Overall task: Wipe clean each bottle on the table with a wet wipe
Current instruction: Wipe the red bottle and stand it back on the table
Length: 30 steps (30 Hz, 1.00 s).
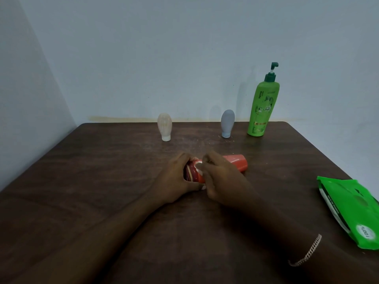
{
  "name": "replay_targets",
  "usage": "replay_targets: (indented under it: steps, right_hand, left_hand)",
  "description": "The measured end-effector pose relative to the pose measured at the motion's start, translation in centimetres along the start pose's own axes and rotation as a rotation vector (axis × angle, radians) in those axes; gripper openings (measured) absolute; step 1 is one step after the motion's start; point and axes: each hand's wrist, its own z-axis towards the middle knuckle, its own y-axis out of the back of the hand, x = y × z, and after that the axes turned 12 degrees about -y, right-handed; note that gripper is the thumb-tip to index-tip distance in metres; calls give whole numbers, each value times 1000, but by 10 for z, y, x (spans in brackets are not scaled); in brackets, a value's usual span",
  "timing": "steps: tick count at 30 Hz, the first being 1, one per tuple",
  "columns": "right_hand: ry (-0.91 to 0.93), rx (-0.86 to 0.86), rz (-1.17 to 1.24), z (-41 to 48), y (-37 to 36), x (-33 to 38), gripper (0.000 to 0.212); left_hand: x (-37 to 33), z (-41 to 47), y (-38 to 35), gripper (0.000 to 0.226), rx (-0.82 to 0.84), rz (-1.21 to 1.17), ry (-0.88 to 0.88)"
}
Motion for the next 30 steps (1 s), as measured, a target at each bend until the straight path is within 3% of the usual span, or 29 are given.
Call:
replay_targets:
  steps: [6, 12, 18, 22, 27, 30]
  right_hand:
    - [-74, -94, -9, 1, 12, -21, 23]
    - [5, -5, -4, -3, 3, -5, 36]
    - [-70, -111, 35, 1, 15, -26, 15]
    - [-25, -37, 11, 0, 6, -10, 31]
    - [-55, -70, 20, -4, 19, -35, 18]
    - [-70, -130, 5, 4, 17, -31, 21]
  left_hand:
    - [0, 2, -1, 74, 10, 4, -5]
    - [-1, 2, 0, 70, 0, -15, 6]
    - [1, 2, -3, 77, 8, 28, -26]
    - [1, 0, -1, 73, 12, 25, -27]
    - [1, 1, -2, 78, 17, 34, -46]
    - [1, 1, -3, 79, 17, 46, -49]
